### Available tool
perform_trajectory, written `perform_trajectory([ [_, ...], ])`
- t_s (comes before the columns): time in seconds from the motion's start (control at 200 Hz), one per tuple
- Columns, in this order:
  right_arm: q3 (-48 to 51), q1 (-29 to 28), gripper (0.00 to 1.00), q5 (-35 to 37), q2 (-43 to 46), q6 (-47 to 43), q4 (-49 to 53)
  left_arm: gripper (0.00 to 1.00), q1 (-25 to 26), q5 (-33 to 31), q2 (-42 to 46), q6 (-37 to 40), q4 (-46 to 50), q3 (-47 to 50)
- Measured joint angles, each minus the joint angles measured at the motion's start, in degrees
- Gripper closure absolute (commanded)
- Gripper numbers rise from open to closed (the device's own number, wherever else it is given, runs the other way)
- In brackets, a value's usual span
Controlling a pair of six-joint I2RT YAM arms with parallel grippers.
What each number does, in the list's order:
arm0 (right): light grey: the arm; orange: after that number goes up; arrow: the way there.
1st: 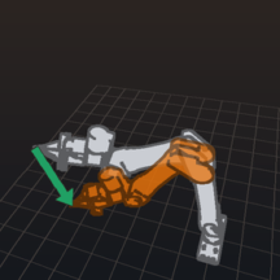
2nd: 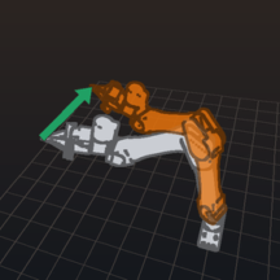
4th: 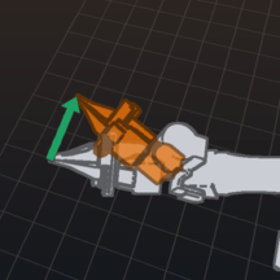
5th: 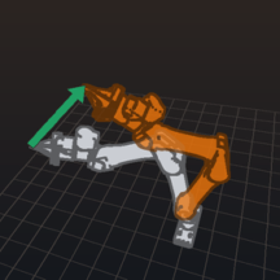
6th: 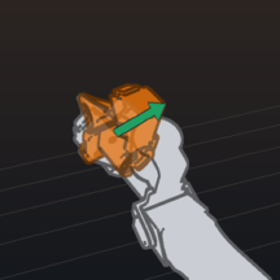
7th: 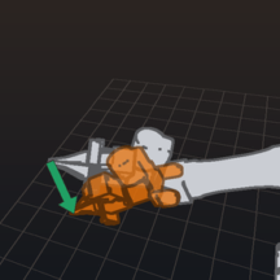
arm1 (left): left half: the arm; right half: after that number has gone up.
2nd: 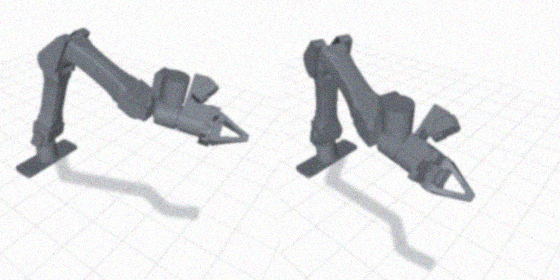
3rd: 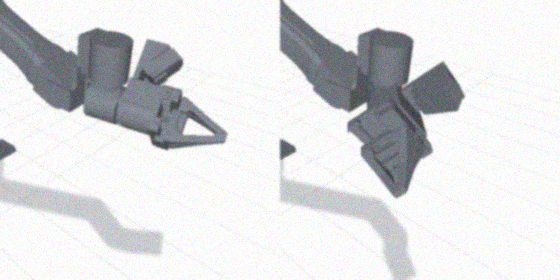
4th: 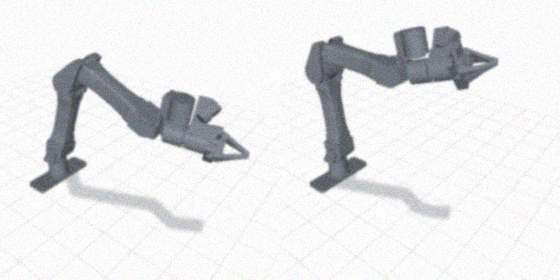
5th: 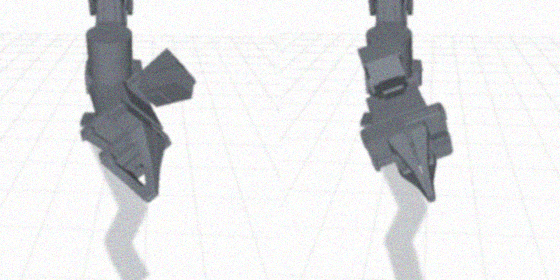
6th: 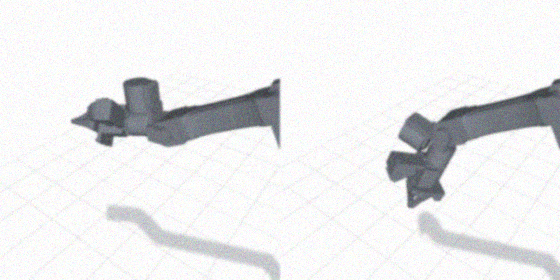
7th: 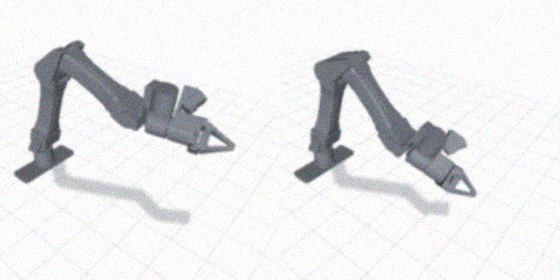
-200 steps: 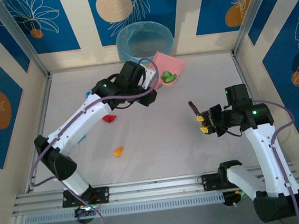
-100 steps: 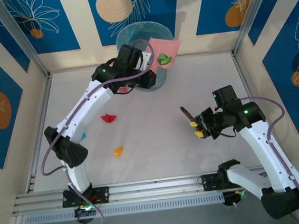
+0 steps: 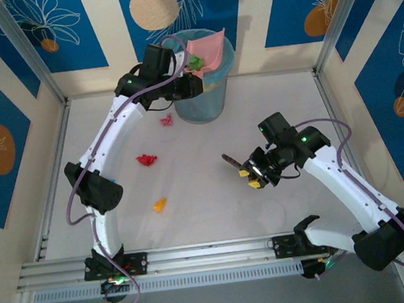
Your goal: Sweep away the paper scraps from the table
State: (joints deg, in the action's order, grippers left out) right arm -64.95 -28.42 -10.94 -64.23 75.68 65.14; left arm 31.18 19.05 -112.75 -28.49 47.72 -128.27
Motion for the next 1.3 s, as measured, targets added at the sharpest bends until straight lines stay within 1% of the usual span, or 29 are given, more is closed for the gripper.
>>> perform_trajectory([
  [0.125,-1.3,-1.2,1.00,0.5,-1.1,0.0,0.0,1.00,-0.5,2.8,-1.9,-3.0,-2.2,-0.5],
  [0.34,-5.5,-1.2,1.00,1.7,-2.7,-0.9,0.5,1.00,-2.2,8.3,-4.3,-10.3,-7.7,-0.8],
  [0.6,-7.8,-1.2,1.00,2.0,-4.1,-2.6,1.5,1.00,-3.1,14.1,-7.4,-22.8,-17.0,-0.9],
  [0.825,-9.2,-1.1,1.00,2.2,-4.2,-3.8,2.9,1.00,-3.2,16.2,-8.2,-33.9,-24.2,-0.9],
  [0.945,-9.2,-0.9,1.00,2.3,-4.1,-3.9,3.3,1.00,-3.3,16.8,-8.1,-40.7,-31.5,0.4],
  [1.055,-9.2,-1.0,1.00,2.5,-3.8,-3.8,3.4,1.00,-3.7,17.0,-7.7,-49.3,-41.5,5.2],
  [1.125,-9.2,-1.4,1.00,2.7,-3.5,-3.8,3.4,1.00,-4.2,16.9,-7.7,-53.8,-46.1,7.9],
  [1.3,-9.2,-2.5,1.00,3.4,-2.4,-3.5,3.5,1.00,-4.7,16.9,-7.6,-59.9,-53.8,11.5],
])
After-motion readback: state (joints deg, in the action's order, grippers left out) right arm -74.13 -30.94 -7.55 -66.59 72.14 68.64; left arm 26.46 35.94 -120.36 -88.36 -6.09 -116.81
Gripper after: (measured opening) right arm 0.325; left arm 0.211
